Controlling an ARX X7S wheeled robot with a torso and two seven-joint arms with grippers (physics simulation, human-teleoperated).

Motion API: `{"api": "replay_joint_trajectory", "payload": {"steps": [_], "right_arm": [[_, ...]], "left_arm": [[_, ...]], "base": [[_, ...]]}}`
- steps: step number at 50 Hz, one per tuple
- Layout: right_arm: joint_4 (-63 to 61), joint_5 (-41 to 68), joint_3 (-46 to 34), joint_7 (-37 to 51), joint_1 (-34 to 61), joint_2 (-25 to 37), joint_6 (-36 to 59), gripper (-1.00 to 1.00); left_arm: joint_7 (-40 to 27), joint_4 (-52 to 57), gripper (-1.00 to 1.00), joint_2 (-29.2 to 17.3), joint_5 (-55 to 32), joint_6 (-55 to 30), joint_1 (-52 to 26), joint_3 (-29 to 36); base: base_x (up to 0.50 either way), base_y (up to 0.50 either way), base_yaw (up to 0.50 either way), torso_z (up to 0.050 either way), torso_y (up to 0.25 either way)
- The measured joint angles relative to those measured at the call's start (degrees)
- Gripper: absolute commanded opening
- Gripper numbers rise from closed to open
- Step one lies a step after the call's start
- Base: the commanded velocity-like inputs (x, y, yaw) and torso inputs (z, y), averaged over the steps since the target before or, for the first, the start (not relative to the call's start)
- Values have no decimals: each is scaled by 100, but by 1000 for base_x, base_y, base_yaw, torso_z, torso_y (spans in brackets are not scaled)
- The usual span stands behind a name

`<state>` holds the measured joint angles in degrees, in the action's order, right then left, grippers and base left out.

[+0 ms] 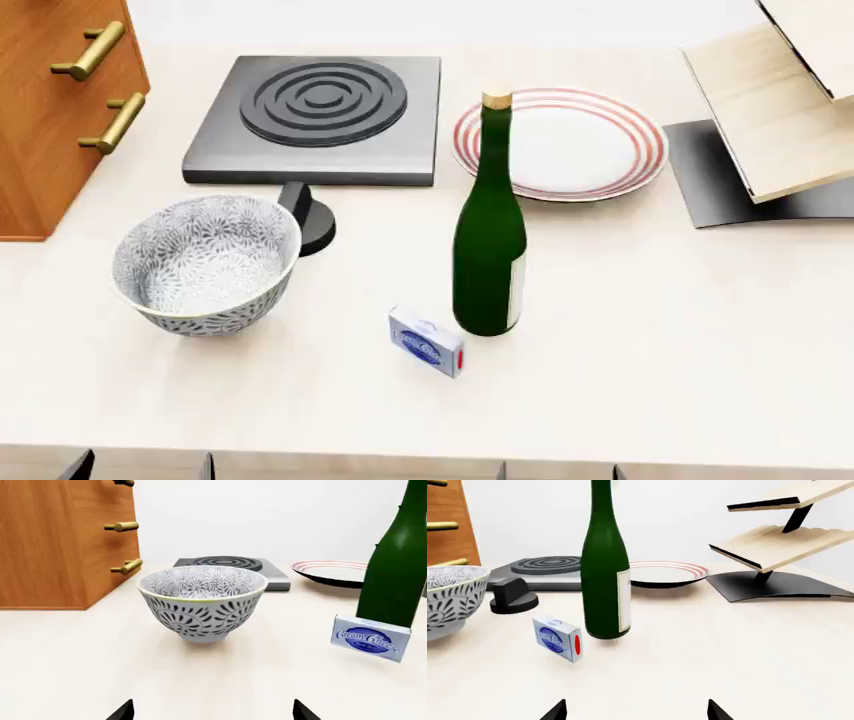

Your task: Pick up the akita bowl and put it on the plate.

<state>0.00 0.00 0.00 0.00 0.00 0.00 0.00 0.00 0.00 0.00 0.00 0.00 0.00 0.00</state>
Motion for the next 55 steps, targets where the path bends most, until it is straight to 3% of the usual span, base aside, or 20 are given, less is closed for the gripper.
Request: {"api": "replay_joint_trajectory", "payload": {"steps": [17, 38, 55], "right_arm": [[-120, 133, -221, 235, -67, 179, -40, 100], [-2355, 327, -254, 579, -1417, 541, -435, 100], [-2872, 576, -161, 790, -1727, 711, -611, 100]], "left_arm": [[-231, 215, 100, -227, -228, -48, 76, 221], [-556, 2691, 100, -545, -390, 448, 1497, 249], [-828, 3305, 100, -706, -633, 963, 1870, 48]], "base": [[0, 0, 0, 0, 0], [0, 0, 0, 0, 0], [0, 0, 0, 0, 0]]}}
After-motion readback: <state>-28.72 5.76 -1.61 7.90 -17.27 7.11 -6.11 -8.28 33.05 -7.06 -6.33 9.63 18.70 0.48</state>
